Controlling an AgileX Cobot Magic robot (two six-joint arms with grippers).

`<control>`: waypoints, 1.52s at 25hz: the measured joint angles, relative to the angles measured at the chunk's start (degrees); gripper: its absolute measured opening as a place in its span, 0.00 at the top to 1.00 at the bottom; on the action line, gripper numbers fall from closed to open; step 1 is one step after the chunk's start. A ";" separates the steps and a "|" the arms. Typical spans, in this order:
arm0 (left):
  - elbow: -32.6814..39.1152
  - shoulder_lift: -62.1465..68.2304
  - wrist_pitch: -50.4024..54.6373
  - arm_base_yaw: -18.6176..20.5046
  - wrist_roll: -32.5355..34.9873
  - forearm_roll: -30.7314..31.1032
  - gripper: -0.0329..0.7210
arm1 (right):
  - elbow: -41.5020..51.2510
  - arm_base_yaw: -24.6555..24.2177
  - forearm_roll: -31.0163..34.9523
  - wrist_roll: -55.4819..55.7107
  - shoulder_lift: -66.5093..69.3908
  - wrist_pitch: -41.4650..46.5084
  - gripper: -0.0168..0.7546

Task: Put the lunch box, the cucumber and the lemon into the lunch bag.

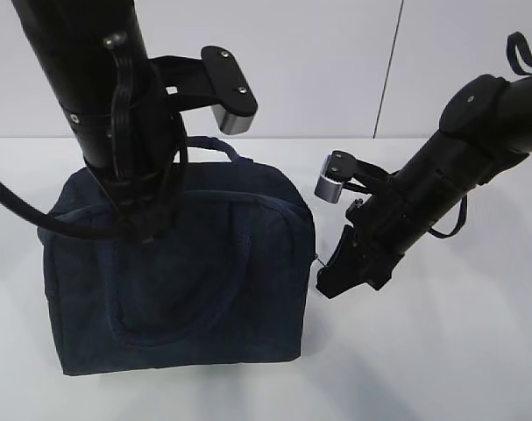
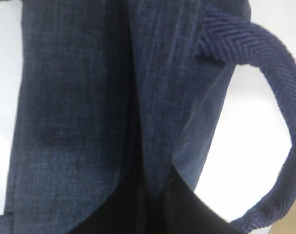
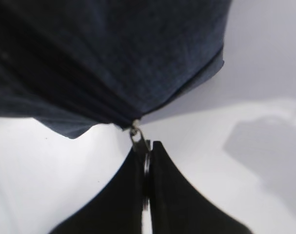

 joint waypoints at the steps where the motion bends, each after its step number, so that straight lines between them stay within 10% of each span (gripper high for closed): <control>1: 0.00 0.00 0.00 -0.10 0.00 -0.01 0.96 | 0.00 0.00 -0.34 0.29 0.02 0.10 1.00; 38: 0.00 0.00 -0.02 -0.12 -0.46 -4.02 0.96 | -0.19 0.00 2.16 1.20 0.97 -2.50 1.00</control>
